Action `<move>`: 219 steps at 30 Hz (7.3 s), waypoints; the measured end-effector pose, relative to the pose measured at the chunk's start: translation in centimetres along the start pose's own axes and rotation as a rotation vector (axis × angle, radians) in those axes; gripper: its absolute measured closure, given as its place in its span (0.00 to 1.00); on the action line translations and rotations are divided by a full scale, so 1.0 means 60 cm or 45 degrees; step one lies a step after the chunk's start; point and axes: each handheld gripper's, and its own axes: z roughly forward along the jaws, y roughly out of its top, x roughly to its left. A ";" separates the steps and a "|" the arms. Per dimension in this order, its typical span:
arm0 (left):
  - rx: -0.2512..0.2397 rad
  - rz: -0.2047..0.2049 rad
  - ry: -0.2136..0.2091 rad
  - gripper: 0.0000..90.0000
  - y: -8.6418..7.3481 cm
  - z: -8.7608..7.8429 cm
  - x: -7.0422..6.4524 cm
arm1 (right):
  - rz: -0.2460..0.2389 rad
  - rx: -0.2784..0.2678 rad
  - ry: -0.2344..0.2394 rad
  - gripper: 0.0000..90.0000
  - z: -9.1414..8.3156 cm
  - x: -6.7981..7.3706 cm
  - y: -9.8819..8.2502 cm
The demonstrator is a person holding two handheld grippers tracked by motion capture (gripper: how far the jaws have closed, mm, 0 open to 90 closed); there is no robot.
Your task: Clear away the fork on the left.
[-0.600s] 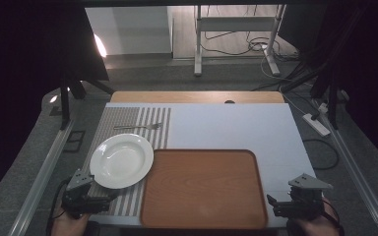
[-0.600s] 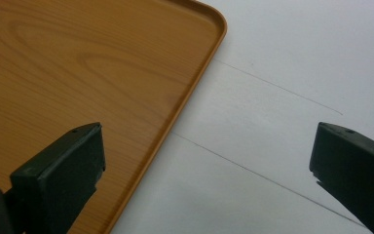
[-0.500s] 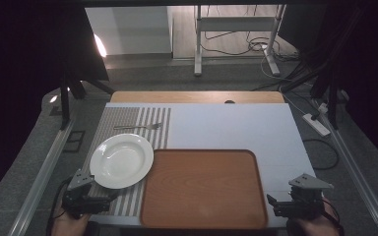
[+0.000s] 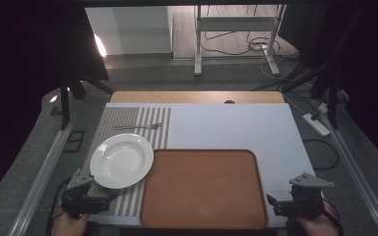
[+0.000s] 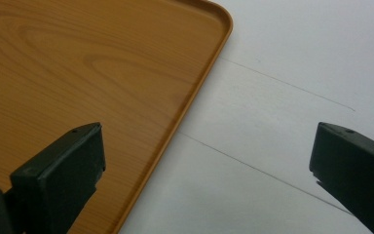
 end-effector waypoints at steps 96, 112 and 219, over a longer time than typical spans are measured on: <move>0.205 -0.021 -0.107 0.00 0.232 0.232 0.126 | -0.054 0.080 0.000 0.00 0.010 0.006 0.002; 0.261 -0.003 -0.093 0.13 0.274 0.283 0.166 | -0.058 0.084 0.008 0.00 0.011 0.006 0.003; 0.542 0.267 -0.103 0.62 0.321 0.368 0.164 | -0.084 0.098 0.034 0.00 0.012 0.008 0.002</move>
